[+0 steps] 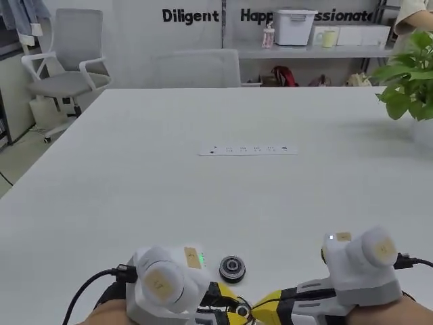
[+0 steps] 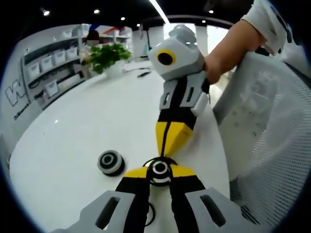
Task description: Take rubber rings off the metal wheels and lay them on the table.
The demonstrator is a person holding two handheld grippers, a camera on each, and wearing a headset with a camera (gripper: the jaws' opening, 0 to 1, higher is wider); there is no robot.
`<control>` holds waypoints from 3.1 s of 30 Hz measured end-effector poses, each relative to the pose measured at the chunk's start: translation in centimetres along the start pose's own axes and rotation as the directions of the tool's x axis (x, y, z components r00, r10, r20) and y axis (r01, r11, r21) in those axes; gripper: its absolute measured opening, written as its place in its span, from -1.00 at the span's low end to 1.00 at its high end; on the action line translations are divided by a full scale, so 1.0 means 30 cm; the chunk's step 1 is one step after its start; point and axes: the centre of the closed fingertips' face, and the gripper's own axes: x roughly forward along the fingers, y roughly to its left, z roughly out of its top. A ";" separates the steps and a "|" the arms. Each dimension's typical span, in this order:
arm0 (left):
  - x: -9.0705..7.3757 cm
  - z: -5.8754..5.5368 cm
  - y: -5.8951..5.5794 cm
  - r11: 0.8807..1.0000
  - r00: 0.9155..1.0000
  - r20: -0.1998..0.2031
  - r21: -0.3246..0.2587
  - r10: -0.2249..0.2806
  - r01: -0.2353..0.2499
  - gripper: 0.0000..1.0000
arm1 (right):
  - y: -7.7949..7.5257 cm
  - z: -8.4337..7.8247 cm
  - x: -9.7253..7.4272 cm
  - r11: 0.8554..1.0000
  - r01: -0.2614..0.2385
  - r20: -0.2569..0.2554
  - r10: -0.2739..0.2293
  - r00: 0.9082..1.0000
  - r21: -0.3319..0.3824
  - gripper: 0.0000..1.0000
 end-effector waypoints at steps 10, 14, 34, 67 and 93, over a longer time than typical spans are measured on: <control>-0.046 0.024 -0.011 0.999 0.999 0.035 -0.032 -0.032 0.033 -0.42 | 0.003 0.005 -0.004 1.000 -0.003 0.006 0.002 1.000 0.007 -1.00; -0.081 0.037 0.001 0.998 0.998 0.056 -0.052 -0.022 0.025 -0.36 | 0.003 0.008 -0.009 1.000 -0.004 0.013 0.004 1.000 0.013 -1.00; -0.223 0.040 0.011 0.992 0.990 0.140 -0.124 0.034 -0.017 0.02 | 0.019 0.021 -0.015 0.999 -0.024 0.022 0.024 0.999 0.023 -1.00; -0.419 -0.037 0.052 0.969 0.966 0.176 -0.195 0.189 -0.155 0.56 | 0.056 0.129 -0.025 0.999 -0.050 0.081 0.050 0.995 0.007 -1.00; -0.475 -0.071 0.035 0.958 0.958 0.163 -0.204 0.235 -0.200 0.70 | 0.116 0.130 0.100 0.994 -0.103 0.017 0.104 0.994 -0.030 -1.00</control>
